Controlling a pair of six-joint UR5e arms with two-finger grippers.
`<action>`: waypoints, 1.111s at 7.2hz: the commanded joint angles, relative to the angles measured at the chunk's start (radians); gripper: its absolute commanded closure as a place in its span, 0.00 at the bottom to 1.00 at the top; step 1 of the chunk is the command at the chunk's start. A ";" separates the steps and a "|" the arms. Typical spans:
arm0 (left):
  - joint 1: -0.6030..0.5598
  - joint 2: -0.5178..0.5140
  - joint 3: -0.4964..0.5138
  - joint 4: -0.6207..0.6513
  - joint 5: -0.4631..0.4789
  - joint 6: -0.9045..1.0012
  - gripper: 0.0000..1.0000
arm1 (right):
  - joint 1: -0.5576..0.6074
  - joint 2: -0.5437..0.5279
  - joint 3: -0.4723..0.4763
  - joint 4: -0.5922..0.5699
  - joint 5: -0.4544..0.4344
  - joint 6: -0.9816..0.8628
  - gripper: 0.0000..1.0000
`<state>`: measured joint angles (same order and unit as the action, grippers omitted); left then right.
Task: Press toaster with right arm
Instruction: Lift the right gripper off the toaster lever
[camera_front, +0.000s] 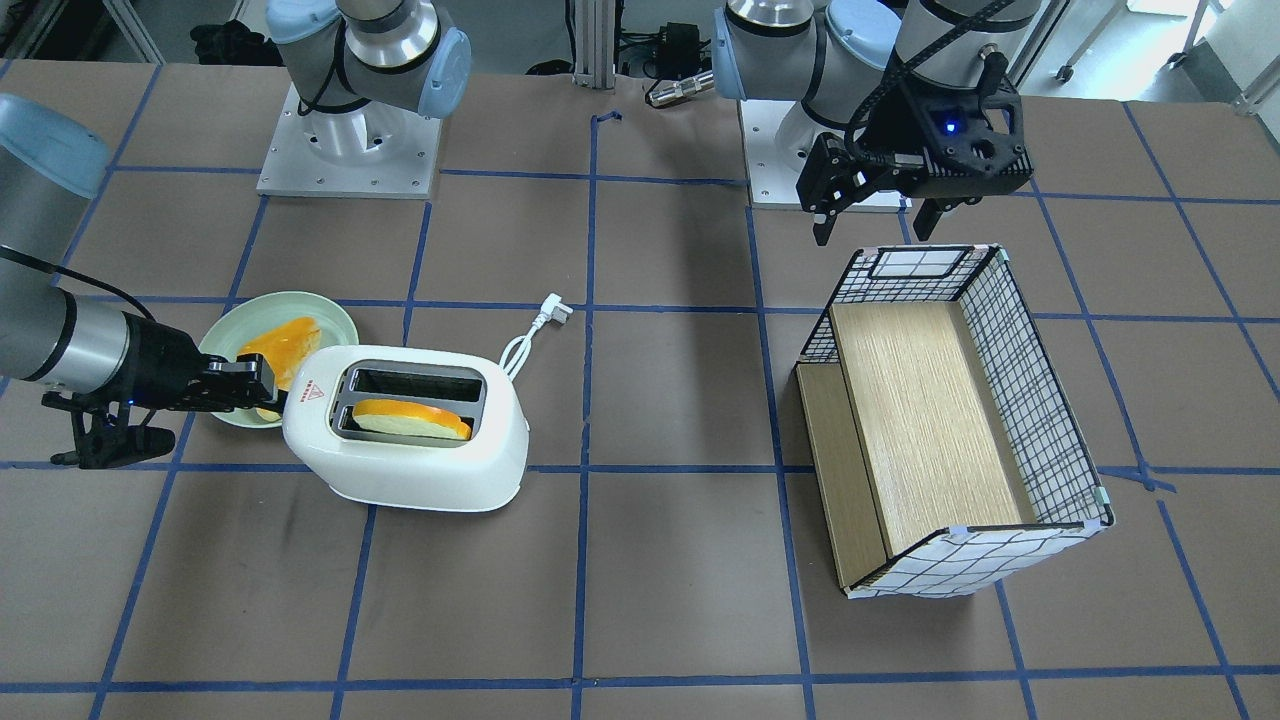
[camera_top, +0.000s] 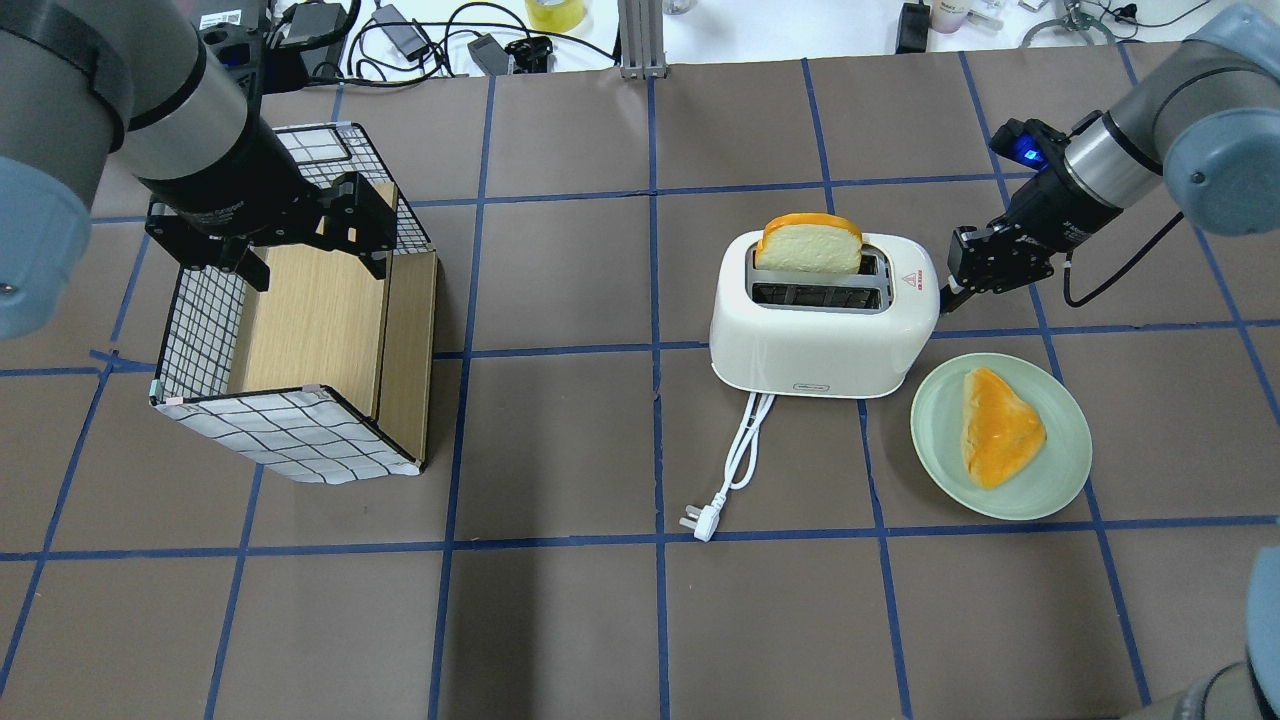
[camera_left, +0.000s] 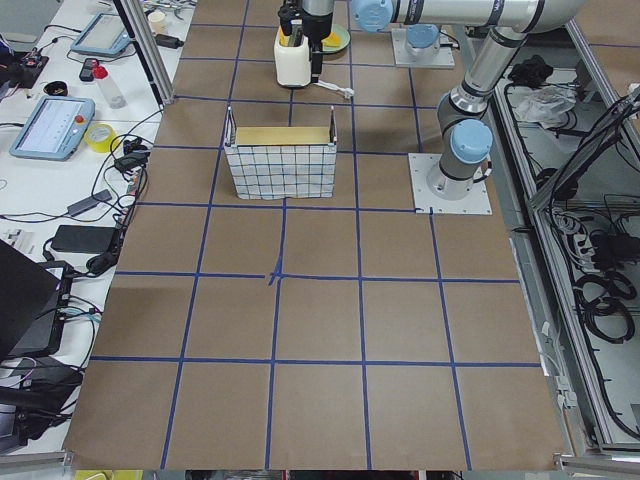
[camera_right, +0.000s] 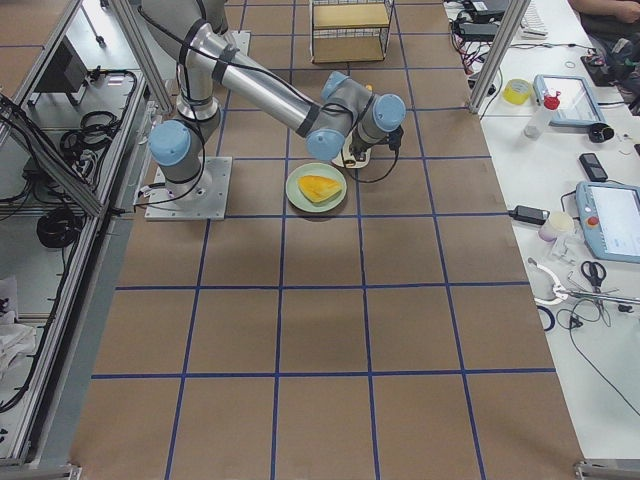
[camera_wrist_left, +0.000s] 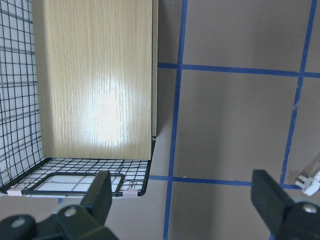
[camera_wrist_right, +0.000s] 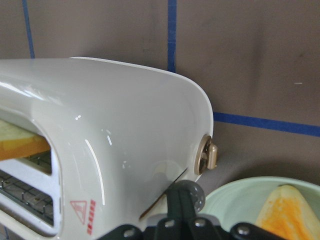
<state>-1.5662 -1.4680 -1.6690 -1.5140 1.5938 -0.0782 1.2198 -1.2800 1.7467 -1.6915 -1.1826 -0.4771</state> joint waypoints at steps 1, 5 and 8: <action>0.000 0.000 0.000 0.000 0.000 0.000 0.00 | 0.000 0.011 0.019 -0.026 -0.002 0.002 1.00; 0.000 0.000 0.000 0.000 0.000 0.000 0.00 | 0.001 0.017 0.022 -0.028 0.000 0.000 1.00; 0.000 0.000 0.000 0.000 0.000 0.000 0.00 | 0.000 0.033 0.025 -0.030 0.000 0.000 1.00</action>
<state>-1.5662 -1.4681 -1.6690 -1.5140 1.5938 -0.0782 1.2198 -1.2537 1.7694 -1.7200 -1.1827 -0.4770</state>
